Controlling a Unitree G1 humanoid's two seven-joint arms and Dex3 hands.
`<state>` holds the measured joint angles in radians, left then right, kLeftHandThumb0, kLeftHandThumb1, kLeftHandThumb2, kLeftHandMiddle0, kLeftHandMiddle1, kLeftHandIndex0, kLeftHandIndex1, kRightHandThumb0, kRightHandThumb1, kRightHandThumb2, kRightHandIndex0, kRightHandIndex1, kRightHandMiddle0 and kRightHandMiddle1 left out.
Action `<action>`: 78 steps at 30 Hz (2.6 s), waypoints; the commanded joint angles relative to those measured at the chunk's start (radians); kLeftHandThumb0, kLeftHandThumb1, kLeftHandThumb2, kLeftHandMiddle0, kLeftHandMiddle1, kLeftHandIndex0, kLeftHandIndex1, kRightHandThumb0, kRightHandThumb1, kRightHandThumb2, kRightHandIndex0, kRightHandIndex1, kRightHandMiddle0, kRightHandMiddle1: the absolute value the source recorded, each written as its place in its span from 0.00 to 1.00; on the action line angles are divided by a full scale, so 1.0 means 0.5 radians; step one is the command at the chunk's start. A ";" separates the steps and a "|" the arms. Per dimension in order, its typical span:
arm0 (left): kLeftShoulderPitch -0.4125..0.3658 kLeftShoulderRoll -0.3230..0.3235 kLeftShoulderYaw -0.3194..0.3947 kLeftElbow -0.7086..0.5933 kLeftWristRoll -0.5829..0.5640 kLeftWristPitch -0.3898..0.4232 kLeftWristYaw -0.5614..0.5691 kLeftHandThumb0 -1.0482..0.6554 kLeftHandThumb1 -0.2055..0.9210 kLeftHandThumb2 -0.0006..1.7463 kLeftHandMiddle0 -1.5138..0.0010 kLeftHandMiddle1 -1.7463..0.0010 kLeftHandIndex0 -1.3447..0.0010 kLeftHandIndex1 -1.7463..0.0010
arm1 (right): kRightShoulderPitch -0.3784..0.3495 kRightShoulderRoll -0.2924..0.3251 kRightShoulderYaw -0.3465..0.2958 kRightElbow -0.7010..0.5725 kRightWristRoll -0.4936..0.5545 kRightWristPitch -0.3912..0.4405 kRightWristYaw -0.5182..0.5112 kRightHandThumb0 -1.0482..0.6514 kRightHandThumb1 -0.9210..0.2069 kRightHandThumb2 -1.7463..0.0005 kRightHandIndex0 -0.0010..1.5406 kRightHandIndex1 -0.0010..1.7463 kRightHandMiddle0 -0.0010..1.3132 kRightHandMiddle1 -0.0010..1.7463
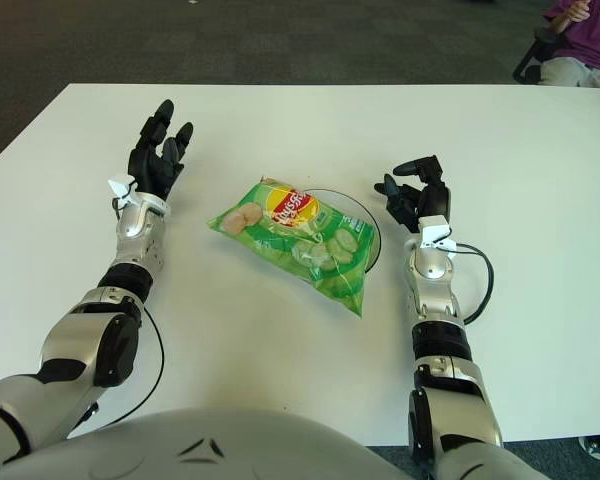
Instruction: Put the snack into the plate.
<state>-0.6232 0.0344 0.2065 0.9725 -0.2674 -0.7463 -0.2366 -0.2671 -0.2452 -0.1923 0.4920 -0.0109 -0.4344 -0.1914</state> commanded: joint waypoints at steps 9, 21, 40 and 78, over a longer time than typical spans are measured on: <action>0.012 0.032 0.145 0.113 -0.078 -0.100 -0.142 0.26 1.00 0.36 0.58 0.98 0.67 0.97 | -0.022 0.056 -0.082 -0.069 0.070 0.085 -0.003 0.41 0.00 0.70 0.73 0.20 0.15 0.99; 0.066 -0.007 0.168 0.213 -0.025 -0.129 -0.116 0.28 1.00 0.37 0.54 0.97 0.64 0.96 | -0.048 0.063 -0.081 -0.025 0.072 0.156 0.014 0.41 0.00 0.70 0.73 0.21 0.15 1.00; 0.085 -0.012 0.165 0.188 0.010 -0.119 -0.119 0.28 1.00 0.38 0.51 0.97 0.63 0.96 | -0.087 0.085 -0.054 0.067 0.075 0.156 0.104 0.41 0.00 0.70 0.71 0.23 0.15 1.00; 0.123 -0.036 0.132 0.124 0.064 -0.111 -0.067 0.30 1.00 0.41 0.48 0.97 0.61 0.94 | -0.098 0.235 0.121 0.013 0.056 0.324 0.186 0.41 0.00 0.70 0.70 0.23 0.14 1.00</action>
<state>-0.5923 0.0245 0.2729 1.0287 -0.2428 -0.8027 -0.2848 -0.3227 -0.1423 -0.1414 0.5168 0.0147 -0.2927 -0.1070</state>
